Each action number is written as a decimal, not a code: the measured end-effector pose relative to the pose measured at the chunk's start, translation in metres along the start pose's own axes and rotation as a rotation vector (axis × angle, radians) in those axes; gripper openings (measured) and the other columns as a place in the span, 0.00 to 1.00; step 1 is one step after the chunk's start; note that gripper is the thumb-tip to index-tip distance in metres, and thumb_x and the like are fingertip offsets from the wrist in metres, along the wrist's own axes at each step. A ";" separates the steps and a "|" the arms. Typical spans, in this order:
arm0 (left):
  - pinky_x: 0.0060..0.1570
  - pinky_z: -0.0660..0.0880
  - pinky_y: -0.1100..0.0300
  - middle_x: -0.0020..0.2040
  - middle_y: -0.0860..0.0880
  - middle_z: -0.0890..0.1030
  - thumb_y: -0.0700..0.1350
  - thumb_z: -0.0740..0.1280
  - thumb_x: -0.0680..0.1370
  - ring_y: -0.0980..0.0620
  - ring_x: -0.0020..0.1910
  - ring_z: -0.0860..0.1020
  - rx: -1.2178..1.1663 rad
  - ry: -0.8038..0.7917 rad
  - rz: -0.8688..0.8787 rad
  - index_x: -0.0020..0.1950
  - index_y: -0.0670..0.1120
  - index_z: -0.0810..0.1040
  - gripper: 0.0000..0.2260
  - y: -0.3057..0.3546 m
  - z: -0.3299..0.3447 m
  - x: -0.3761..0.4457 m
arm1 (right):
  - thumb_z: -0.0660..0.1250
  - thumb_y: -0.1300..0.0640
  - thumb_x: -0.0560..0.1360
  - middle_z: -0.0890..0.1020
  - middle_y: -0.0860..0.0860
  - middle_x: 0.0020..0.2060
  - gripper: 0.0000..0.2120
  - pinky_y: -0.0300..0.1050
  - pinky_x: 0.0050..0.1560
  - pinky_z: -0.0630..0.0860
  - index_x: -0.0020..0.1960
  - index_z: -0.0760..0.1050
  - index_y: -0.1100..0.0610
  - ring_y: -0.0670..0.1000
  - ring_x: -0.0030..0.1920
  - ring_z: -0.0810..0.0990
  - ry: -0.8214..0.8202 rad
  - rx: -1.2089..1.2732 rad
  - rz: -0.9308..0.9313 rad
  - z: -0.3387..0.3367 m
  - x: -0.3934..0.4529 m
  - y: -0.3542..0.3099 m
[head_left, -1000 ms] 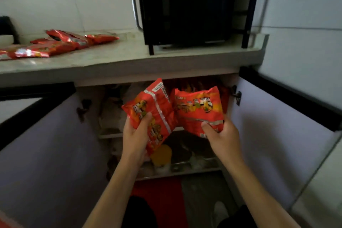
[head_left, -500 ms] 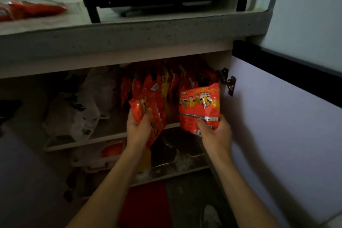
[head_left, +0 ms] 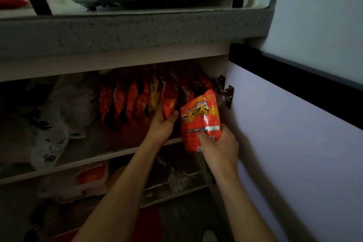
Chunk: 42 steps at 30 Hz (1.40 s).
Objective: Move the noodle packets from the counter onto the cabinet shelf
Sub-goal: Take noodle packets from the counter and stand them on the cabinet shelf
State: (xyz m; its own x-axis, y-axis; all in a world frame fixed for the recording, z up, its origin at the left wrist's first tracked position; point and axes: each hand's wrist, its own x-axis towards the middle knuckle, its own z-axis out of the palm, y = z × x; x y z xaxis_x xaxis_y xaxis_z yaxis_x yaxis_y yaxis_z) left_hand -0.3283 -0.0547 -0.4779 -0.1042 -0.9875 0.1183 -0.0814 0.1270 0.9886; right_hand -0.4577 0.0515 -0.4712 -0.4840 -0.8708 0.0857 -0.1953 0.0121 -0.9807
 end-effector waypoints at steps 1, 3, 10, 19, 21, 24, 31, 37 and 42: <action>0.64 0.71 0.55 0.70 0.50 0.72 0.43 0.66 0.79 0.51 0.67 0.71 0.030 -0.062 -0.009 0.77 0.53 0.59 0.28 0.000 0.000 0.001 | 0.73 0.51 0.73 0.81 0.45 0.47 0.17 0.31 0.34 0.71 0.60 0.76 0.51 0.40 0.43 0.80 0.007 -0.013 0.002 -0.001 0.001 0.001; 0.65 0.71 0.54 0.68 0.50 0.73 0.36 0.67 0.77 0.52 0.66 0.72 0.121 -0.169 -0.026 0.78 0.53 0.56 0.34 0.001 -0.009 0.003 | 0.73 0.51 0.72 0.81 0.46 0.48 0.18 0.30 0.33 0.71 0.60 0.76 0.52 0.41 0.43 0.80 0.005 -0.034 0.001 -0.002 0.001 0.000; 0.69 0.69 0.48 0.70 0.52 0.71 0.43 0.68 0.78 0.53 0.69 0.71 0.262 -0.151 -0.002 0.77 0.57 0.58 0.31 -0.012 -0.014 0.019 | 0.72 0.49 0.72 0.83 0.49 0.49 0.17 0.31 0.32 0.72 0.59 0.77 0.52 0.44 0.43 0.82 0.016 -0.076 0.026 -0.011 -0.001 0.002; 0.69 0.68 0.42 0.78 0.48 0.60 0.44 0.68 0.78 0.49 0.75 0.63 0.361 -0.199 0.193 0.79 0.60 0.47 0.39 -0.036 -0.015 0.032 | 0.72 0.48 0.72 0.83 0.49 0.48 0.17 0.34 0.35 0.75 0.58 0.78 0.53 0.45 0.43 0.82 0.009 -0.084 0.063 -0.020 -0.001 0.002; 0.70 0.66 0.41 0.79 0.48 0.55 0.52 0.68 0.75 0.48 0.77 0.58 0.431 -0.187 0.282 0.79 0.61 0.46 0.40 -0.043 -0.019 0.031 | 0.73 0.47 0.72 0.83 0.47 0.48 0.17 0.33 0.34 0.74 0.58 0.78 0.51 0.43 0.43 0.82 0.009 -0.079 0.069 -0.020 -0.002 0.003; 0.72 0.64 0.42 0.80 0.49 0.52 0.58 0.65 0.70 0.48 0.78 0.55 0.463 -0.186 0.319 0.78 0.64 0.44 0.42 -0.054 -0.021 0.030 | 0.73 0.48 0.72 0.84 0.46 0.46 0.15 0.35 0.36 0.76 0.56 0.79 0.51 0.42 0.41 0.82 0.019 -0.071 0.074 -0.019 -0.001 0.004; 0.72 0.64 0.42 0.80 0.46 0.52 0.51 0.65 0.71 0.46 0.78 0.54 0.493 -0.147 0.324 0.80 0.57 0.43 0.43 -0.050 -0.009 0.038 | 0.72 0.48 0.72 0.85 0.46 0.46 0.13 0.41 0.44 0.81 0.54 0.81 0.50 0.43 0.43 0.84 0.007 -0.032 0.065 -0.015 0.004 0.001; 0.65 0.72 0.56 0.66 0.48 0.74 0.36 0.67 0.77 0.48 0.68 0.72 0.317 -0.157 0.098 0.77 0.52 0.57 0.33 -0.019 -0.034 0.009 | 0.73 0.48 0.71 0.86 0.46 0.43 0.11 0.50 0.46 0.83 0.51 0.82 0.50 0.45 0.41 0.85 -0.018 -0.038 0.068 -0.022 0.001 -0.005; 0.52 0.78 0.54 0.53 0.49 0.81 0.40 0.64 0.80 0.45 0.57 0.80 0.089 0.112 -0.048 0.59 0.47 0.78 0.09 -0.008 -0.050 -0.044 | 0.75 0.48 0.70 0.86 0.46 0.43 0.15 0.51 0.48 0.83 0.55 0.82 0.50 0.45 0.42 0.86 -0.148 -0.012 0.079 -0.019 -0.001 -0.016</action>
State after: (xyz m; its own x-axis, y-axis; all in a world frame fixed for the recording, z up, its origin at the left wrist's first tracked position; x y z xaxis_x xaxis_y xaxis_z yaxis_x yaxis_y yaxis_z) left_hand -0.2738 -0.0170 -0.4861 0.0130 -0.9962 0.0861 -0.1717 0.0826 0.9817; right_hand -0.4701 0.0614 -0.4519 -0.3676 -0.9298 -0.0195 -0.1719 0.0886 -0.9811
